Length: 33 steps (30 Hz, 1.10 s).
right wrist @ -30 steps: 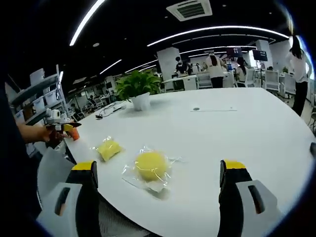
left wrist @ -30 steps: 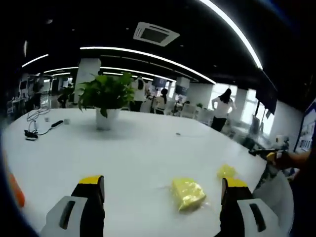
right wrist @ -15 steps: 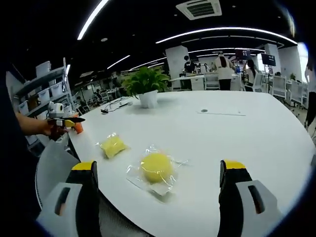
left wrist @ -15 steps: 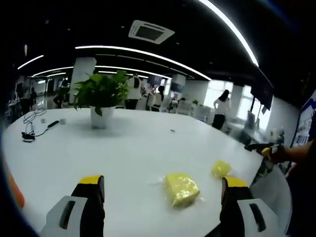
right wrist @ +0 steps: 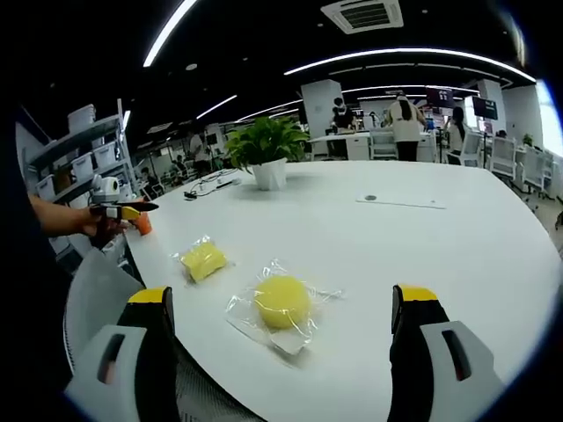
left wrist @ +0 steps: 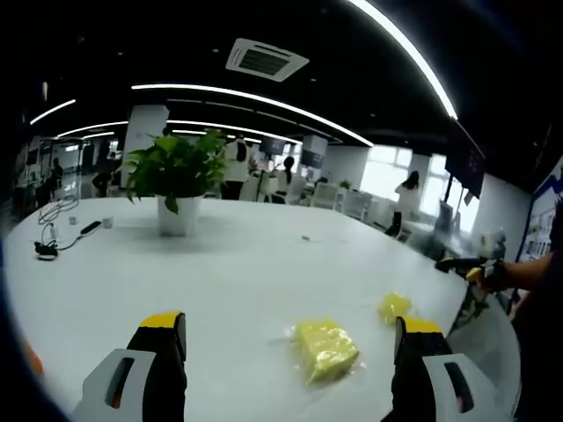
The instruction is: Compare the silicone blocks by pressing each to a similar depth, holding the contact briefly, and releasing to observe deformation and rebound differences across the visible hardness samples.
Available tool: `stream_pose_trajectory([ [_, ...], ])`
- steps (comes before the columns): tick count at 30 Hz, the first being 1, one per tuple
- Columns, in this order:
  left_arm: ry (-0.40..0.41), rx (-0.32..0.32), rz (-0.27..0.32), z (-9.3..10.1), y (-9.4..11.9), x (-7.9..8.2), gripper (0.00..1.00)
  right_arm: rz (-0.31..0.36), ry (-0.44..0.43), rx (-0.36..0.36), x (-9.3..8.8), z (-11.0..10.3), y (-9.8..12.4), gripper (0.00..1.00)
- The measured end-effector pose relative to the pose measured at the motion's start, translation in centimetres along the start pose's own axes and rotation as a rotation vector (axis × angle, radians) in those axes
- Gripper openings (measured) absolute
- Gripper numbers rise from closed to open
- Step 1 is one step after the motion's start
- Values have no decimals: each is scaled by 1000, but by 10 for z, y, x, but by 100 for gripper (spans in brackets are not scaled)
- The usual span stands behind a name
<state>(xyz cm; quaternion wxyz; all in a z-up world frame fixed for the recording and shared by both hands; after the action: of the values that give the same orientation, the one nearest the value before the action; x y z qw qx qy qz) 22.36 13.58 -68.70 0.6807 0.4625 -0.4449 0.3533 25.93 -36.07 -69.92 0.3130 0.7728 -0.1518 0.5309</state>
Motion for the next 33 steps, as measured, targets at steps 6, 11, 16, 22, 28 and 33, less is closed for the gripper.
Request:
stream_pose_trajectory([
  [6,9,-43,-31,9,-12,-4,100,-13,32,-15,-1,4,4,96],
  [11,35,-41,-53,20,-25,-2,100,-8,19,-27,-2,6,7,96],
  [16,17,-94,-72,33,-34,0,100,-4,16,-41,-3,10,15,96],
  [22,71,-160,-80,48,-48,8,100,-2,2,-50,-7,14,16,96],
  [28,98,-174,-104,58,-59,13,100,-19,3,-26,-11,10,9,96],
  [33,154,-209,-127,71,-71,15,100,-24,-11,-16,-12,8,6,96],
])
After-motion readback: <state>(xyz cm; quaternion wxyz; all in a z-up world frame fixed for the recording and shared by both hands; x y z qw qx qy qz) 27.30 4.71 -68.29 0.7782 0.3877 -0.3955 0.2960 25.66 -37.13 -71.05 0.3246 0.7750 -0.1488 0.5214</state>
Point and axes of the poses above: the point that each gripper's makers call its tool centre point, and the gripper's own axes: y roughly backward along the fingers, z roughly to its right, x roughly out of its top, the point moved 8 cm from there along y, roughly backward along the fingers, and after that the axes turned 7 degrees about x, right-handed, at the moved point
